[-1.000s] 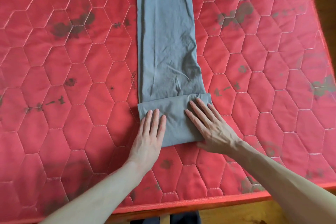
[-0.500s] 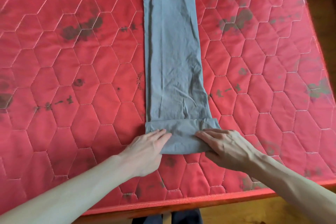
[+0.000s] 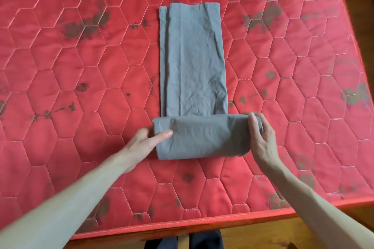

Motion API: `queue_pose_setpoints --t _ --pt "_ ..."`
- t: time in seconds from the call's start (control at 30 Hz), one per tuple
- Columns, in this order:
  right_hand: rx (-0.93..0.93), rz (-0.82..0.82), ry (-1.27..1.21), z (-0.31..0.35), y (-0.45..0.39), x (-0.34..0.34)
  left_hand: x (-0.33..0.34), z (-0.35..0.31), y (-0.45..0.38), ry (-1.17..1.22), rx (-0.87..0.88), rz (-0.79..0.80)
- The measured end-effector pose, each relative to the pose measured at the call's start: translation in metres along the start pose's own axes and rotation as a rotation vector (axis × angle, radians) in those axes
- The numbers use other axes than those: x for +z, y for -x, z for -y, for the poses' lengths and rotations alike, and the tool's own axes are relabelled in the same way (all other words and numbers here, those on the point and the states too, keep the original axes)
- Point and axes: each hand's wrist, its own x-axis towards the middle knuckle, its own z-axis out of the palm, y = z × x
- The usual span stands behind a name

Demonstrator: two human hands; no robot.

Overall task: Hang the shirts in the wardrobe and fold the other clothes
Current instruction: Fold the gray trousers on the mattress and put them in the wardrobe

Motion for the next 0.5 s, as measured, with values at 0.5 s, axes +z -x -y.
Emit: queue_pose_setpoints --t 0.5 --pt "0.227 -0.021 0.142 -0.010 -0.078 0.050 0.054 0.006 -0.048 0.092 -0.044 -0.636"
